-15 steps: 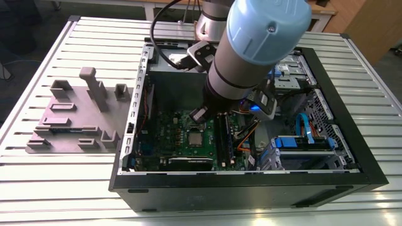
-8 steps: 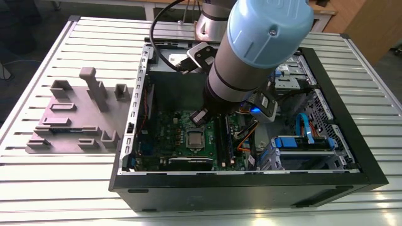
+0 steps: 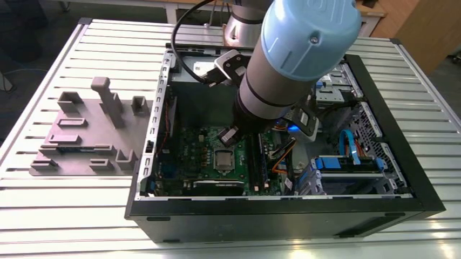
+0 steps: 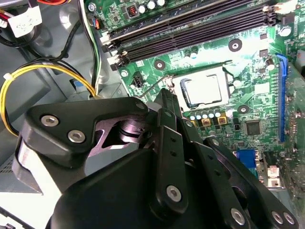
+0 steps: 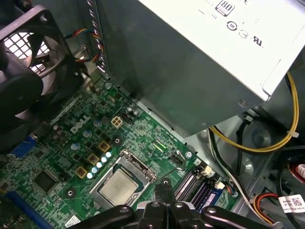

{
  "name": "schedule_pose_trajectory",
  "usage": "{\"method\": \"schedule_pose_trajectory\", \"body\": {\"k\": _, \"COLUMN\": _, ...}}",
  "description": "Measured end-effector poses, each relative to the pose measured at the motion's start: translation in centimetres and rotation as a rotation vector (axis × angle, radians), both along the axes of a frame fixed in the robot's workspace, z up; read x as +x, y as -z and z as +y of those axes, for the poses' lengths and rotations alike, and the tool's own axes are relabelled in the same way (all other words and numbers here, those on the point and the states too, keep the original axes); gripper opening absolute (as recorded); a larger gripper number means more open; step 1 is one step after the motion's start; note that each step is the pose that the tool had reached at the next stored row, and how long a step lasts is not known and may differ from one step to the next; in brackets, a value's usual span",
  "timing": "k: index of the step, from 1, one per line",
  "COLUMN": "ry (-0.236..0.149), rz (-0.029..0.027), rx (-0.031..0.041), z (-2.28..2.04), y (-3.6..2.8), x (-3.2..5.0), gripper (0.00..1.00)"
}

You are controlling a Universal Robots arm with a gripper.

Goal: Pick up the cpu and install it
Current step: 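Close the cpu cover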

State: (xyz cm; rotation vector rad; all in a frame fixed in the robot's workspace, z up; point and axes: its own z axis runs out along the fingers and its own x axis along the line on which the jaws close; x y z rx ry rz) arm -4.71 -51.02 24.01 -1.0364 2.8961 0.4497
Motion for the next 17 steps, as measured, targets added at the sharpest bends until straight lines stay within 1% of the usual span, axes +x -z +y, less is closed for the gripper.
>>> {"method": "schedule_pose_trajectory", "body": {"k": 7, "ry": 0.000, "rz": 0.0000, "rx": 0.0011, "z": 0.00, "y": 0.00, "x": -0.03, "gripper": 0.11}}
{"method": "schedule_pose_trajectory", "body": {"k": 10, "ry": 0.000, "rz": 0.0000, "rx": 0.0008, "z": -0.01, "y": 0.00, "x": -0.33, "gripper": 0.11}}
{"method": "schedule_pose_trajectory", "body": {"k": 11, "ry": 0.000, "rz": -0.0001, "rx": -0.0025, "z": 0.00, "y": 0.00, "x": -0.40, "gripper": 0.11}}
{"method": "schedule_pose_trajectory", "body": {"k": 13, "ry": 0.000, "rz": 0.0000, "rx": -0.0176, "z": -0.01, "y": 0.00, "x": -0.45, "gripper": 0.11}}
{"method": "schedule_pose_trajectory", "body": {"k": 15, "ry": 0.000, "rz": 0.0000, "rx": -0.0360, "z": -0.01, "y": 0.00, "x": -0.57, "gripper": 0.11}}
{"method": "schedule_pose_trajectory", "body": {"k": 16, "ry": 0.000, "rz": 0.0000, "rx": -0.0429, "z": -0.01, "y": 0.00, "x": -0.71, "gripper": 0.11}}
{"method": "schedule_pose_trajectory", "body": {"k": 17, "ry": 0.000, "rz": 0.0000, "rx": -0.0472, "z": -0.01, "y": 0.02, "x": -0.90, "gripper": 0.11}}
